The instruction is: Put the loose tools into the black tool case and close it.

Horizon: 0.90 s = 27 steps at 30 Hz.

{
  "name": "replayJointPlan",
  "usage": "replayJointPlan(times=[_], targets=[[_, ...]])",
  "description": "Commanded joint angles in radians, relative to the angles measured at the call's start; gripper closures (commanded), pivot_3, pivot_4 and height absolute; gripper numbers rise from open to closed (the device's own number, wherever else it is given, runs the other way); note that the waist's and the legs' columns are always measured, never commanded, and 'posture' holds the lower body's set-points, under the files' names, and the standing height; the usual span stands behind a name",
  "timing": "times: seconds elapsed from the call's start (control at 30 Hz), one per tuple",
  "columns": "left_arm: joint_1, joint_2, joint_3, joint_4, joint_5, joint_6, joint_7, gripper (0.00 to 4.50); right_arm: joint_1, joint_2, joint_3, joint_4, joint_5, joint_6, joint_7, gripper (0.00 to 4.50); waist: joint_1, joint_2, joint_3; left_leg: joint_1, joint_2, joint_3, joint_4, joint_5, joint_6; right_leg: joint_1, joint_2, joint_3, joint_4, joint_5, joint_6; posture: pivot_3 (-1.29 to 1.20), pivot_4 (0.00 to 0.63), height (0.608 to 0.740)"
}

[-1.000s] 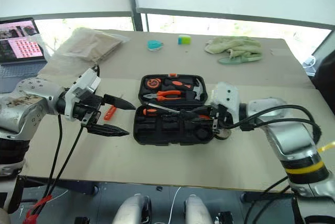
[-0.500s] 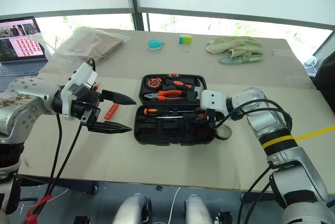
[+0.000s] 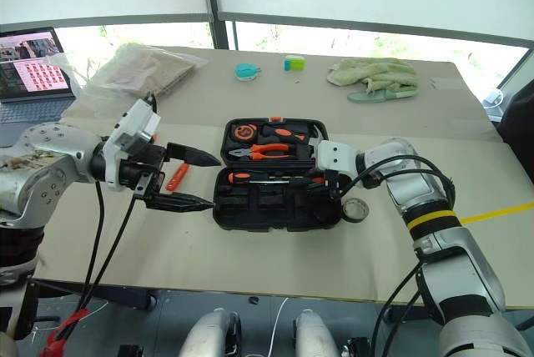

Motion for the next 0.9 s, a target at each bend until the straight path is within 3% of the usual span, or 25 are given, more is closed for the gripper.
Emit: replayJointPlan(times=[0.03,0.23,0.3,0.43,0.7,0.77,0.9], targets=[[-0.031,0.001,0.006,0.002,-0.001,-0.020,-0.002,0.00,-0.008,0.015,-0.046,-0.065,0.038,0.051,0.010,1.95,0.000,0.000,0.000,0.000,0.000,0.000,0.000,0.000,0.000,0.000,0.000,0.000,0.000,0.000,0.000,0.00,0.150,0.740],[-0.044,0.003,-0.003,0.030,0.008,-0.034,-0.011,0.00,-0.005,0.052,-0.097,-0.173,0.089,0.184,-0.026,0.02,-0.001,0.000,0.000,0.000,0.000,0.000,0.000,0.000,0.000,-0.001,0.000,0.000,0.001,0.000,0.000,0.00,0.150,0.740],[-0.053,-0.001,-0.007,0.042,0.013,-0.037,-0.011,0.00,0.008,0.070,-0.112,-0.204,0.112,0.256,-0.047,0.02,-0.001,0.000,0.000,0.000,0.000,0.000,0.000,0.000,0.000,-0.001,0.000,0.000,0.001,0.000,0.000,0.00,0.150,0.740],[-0.056,-0.007,-0.017,0.058,0.021,-0.048,-0.013,0.00,0.050,0.089,-0.122,-0.233,0.113,0.309,-0.086,1.05,0.003,0.000,0.000,0.000,0.000,0.000,0.000,0.000,0.000,0.000,0.000,0.000,0.001,0.000,0.000,0.00,0.150,0.740],[-0.058,-0.012,-0.024,0.077,0.037,-0.062,-0.024,0.00,0.116,0.088,-0.103,-0.263,0.098,0.326,-0.108,3.89,0.000,0.000,0.000,0.000,0.000,0.000,0.000,0.000,0.000,-0.001,0.000,0.000,0.002,0.000,0.000,0.00,0.150,0.740],[-0.057,-0.011,-0.025,0.077,0.038,-0.064,-0.025,0.00,0.126,0.093,-0.100,-0.268,0.097,0.335,-0.114,4.42,-0.001,0.000,0.000,0.000,0.000,0.000,0.000,0.000,0.000,-0.001,0.000,0.000,0.002,0.000,0.000,0.00,0.150,0.740],[-0.049,-0.013,-0.029,0.075,0.043,-0.068,-0.026,0.00,0.125,0.108,-0.088,-0.256,0.083,0.350,-0.135,4.42,-0.001,0.000,0.000,0.000,0.000,0.000,0.000,0.000,0.000,-0.001,0.000,0.000,0.002,0.000,0.000,0.00,0.150,0.740]])
